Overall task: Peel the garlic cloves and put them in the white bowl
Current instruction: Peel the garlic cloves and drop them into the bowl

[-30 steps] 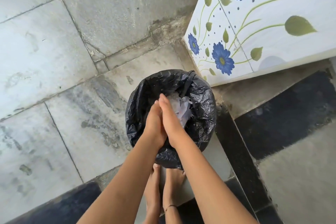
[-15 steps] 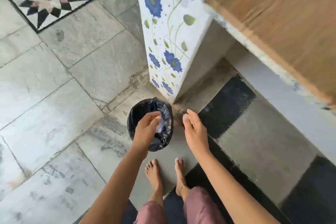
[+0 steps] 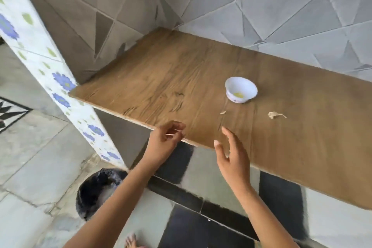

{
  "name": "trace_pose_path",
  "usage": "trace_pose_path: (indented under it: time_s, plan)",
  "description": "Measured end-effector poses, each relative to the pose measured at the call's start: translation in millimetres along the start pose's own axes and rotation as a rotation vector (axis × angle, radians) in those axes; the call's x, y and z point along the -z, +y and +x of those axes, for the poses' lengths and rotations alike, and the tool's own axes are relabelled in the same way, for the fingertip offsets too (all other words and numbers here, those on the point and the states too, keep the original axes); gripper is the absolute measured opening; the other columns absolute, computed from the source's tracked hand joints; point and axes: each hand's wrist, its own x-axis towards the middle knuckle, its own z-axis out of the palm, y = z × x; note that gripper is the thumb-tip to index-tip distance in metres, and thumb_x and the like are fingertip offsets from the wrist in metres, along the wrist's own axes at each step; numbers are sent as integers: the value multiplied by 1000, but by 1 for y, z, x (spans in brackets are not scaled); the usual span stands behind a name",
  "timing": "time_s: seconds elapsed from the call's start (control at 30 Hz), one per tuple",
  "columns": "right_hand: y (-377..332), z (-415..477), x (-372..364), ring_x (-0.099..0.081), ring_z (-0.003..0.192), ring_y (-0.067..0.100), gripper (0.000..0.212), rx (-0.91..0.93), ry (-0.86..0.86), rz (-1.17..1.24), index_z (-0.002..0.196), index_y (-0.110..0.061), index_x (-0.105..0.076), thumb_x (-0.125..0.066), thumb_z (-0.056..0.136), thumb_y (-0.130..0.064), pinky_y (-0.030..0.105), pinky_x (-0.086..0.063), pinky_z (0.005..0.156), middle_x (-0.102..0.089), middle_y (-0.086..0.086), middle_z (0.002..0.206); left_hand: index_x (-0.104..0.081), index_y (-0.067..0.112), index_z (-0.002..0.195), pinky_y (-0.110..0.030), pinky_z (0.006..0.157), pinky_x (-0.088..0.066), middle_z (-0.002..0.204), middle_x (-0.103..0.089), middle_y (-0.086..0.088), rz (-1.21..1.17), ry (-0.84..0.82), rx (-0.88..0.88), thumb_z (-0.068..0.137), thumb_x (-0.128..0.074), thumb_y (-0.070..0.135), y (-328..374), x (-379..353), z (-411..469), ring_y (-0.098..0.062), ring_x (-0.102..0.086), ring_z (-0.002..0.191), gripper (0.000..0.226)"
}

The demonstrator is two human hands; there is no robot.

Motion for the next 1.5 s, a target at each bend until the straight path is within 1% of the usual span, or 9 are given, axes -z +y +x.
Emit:
trace_pose_path:
  time_s: [0.23, 0.47, 0.67, 0.87, 0.97, 1.1, 1.27, 1.37, 1.5]
  plan:
    - [99, 42, 82, -64, 100, 36, 55, -14, 47, -391, 118, 0, -62, -39, 87, -39, 45, -51, 85, -66, 19, 112, -71, 11, 102, -24, 72, -46, 97, -71, -5, 385, 31, -176, 85, -64, 9, 31, -116, 75, -15, -63, 74, 19]
    - [146, 47, 89, -18, 144, 27, 99, -153, -196, -607, 145, -10, -33, 13, 80, -70, 40, -6, 116, -23, 10, 155, -67, 3, 98, -36, 68, -47, 99, -63, -14, 806, -103, -98, 88, -48, 9, 33, -150, 121, -33, -61, 87, 22]
    - [155, 52, 88, -20, 143, 27, 97, -210, -168, -607, 144, -12, -34, 13, 83, -69, 39, -4, 115, -27, 10, 153, -73, 5, 93, -30, 65, -50, 84, -73, -9, 438, 92, -401, 79, -60, 1, 75, -152, 157, -24, -66, 74, 19]
    - [162, 70, 100, -3, 146, 21, 110, -362, -154, -661, 150, -15, -14, 28, 68, -74, 33, 9, 114, -8, 7, 158, -68, 15, 100, -27, 64, -40, 98, -63, -4, 1000, -358, -205, 89, -47, 12, 90, -182, 220, -24, -59, 82, 25]
    - [161, 69, 98, 3, 145, 17, 108, -377, -165, -669, 150, -16, -9, 30, 68, -73, 33, 10, 114, -3, 5, 158, -67, 14, 102, -26, 65, -42, 102, -64, -5, 1044, -377, -160, 91, -47, 14, 91, -184, 222, -23, -61, 87, 23]
    - [163, 69, 98, -3, 146, 18, 104, -373, -151, -642, 149, -15, -19, 24, 74, -73, 34, 6, 115, -11, 6, 158, -70, 18, 84, -28, 58, -48, 83, -69, -3, 866, -223, -404, 84, -52, 11, 110, -207, 201, -23, -61, 70, 19]
    - [158, 69, 103, -8, 145, 15, 82, -386, -100, -496, 147, -19, -26, -6, 87, -70, 29, 3, 115, -17, 1, 157, -71, 15, 92, -33, 77, -53, 94, -70, -7, 803, -508, -361, 84, -58, 19, 103, -272, 176, -27, -65, 87, 16]
    - [154, 70, 107, -38, 133, 15, 48, -333, 94, -266, 137, -14, -45, -50, 95, -36, 22, -28, 109, -44, 1, 142, -72, 14, 88, -32, 74, -52, 91, -70, -6, 744, -510, -249, 82, -64, 19, 92, -284, 174, -24, -65, 86, 11]
    - [151, 92, 113, -62, 95, 10, 27, -484, 156, 198, 118, -11, -61, -60, 91, -16, 10, -48, 80, -64, -4, 108, -72, 10, 80, -30, 70, -52, 78, -70, 0, 496, -482, -158, 74, -75, 13, 91, -276, 166, -17, -66, 78, 8]
